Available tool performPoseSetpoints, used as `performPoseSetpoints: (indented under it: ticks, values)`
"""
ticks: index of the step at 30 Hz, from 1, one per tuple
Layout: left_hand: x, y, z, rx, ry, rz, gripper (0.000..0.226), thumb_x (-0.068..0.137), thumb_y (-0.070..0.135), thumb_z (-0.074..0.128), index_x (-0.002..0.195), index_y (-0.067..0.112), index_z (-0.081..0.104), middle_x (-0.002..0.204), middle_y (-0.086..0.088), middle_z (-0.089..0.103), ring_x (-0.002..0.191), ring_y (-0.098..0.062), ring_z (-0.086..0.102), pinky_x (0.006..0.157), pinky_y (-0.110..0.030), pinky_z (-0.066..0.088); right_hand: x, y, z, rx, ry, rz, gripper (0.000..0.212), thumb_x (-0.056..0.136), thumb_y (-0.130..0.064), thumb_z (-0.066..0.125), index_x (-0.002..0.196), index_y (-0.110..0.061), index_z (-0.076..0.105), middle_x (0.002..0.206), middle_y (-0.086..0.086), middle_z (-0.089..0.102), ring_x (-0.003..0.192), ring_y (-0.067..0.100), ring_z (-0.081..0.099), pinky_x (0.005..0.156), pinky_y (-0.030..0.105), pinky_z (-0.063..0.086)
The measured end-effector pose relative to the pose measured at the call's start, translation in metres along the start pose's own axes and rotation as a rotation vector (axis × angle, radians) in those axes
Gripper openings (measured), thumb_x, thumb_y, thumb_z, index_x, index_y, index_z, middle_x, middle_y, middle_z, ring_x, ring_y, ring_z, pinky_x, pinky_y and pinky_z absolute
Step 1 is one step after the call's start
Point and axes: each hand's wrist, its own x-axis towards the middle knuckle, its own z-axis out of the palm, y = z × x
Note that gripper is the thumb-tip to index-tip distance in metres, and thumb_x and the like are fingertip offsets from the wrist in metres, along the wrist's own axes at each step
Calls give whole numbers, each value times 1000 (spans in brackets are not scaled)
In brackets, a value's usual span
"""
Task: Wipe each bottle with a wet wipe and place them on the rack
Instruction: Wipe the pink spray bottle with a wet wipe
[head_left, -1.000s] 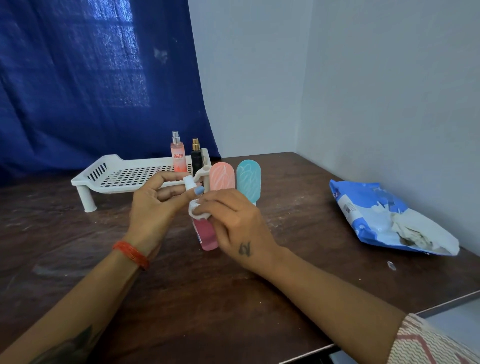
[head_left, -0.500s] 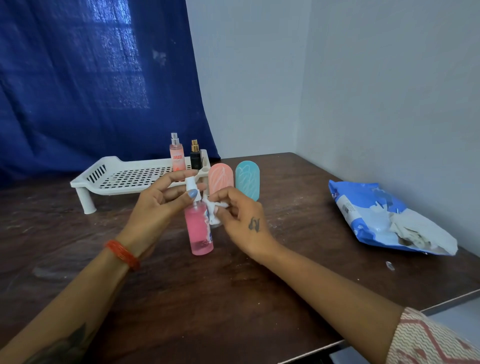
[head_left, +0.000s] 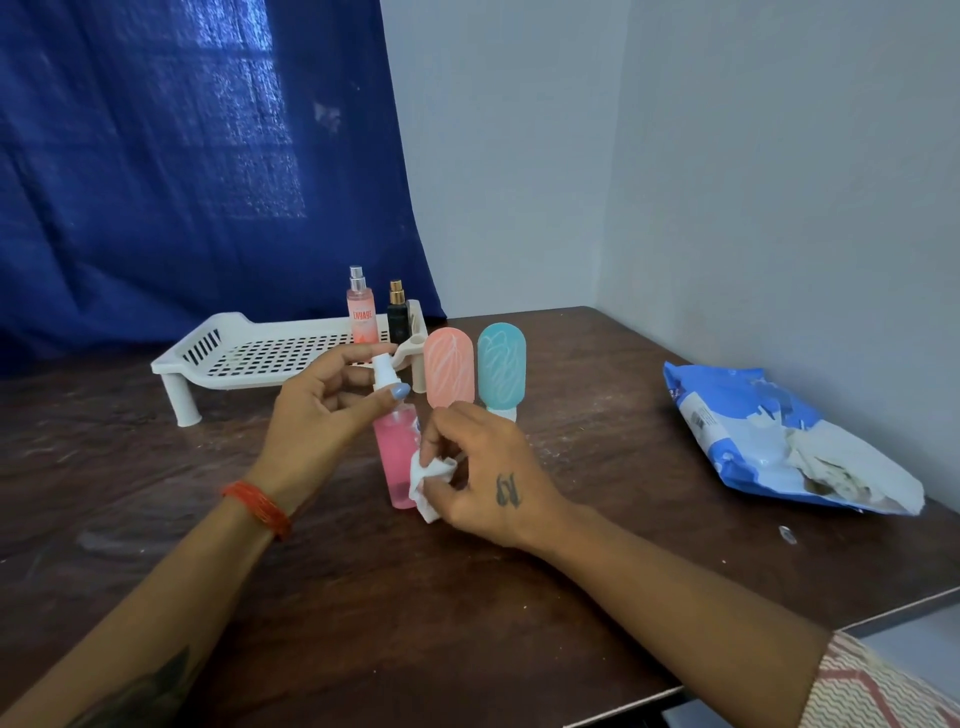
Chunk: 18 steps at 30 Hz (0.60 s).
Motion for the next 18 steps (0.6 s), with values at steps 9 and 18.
performPoseSetpoints:
  ticks: [9,18]
  values:
    - [-1,1,4,-61,6,-14,36,79,0,64,106,25,61,93,-3,68,80,-2,67,70,-14,53,6,6,-3,23,170,87,12,72,-5,67,75,-13,58,77,-7,56,72,3,52,61,13,42]
    - [-3,2,10,-122,-43,-22,42,81,-4,60,119,12,56,94,-2,70,84,-3,68,69,-12,51,7,-1,-2,-74,268,-200,18,81,-2,62,100,-3,65,103,9,65,99,12,57,90,20,46]
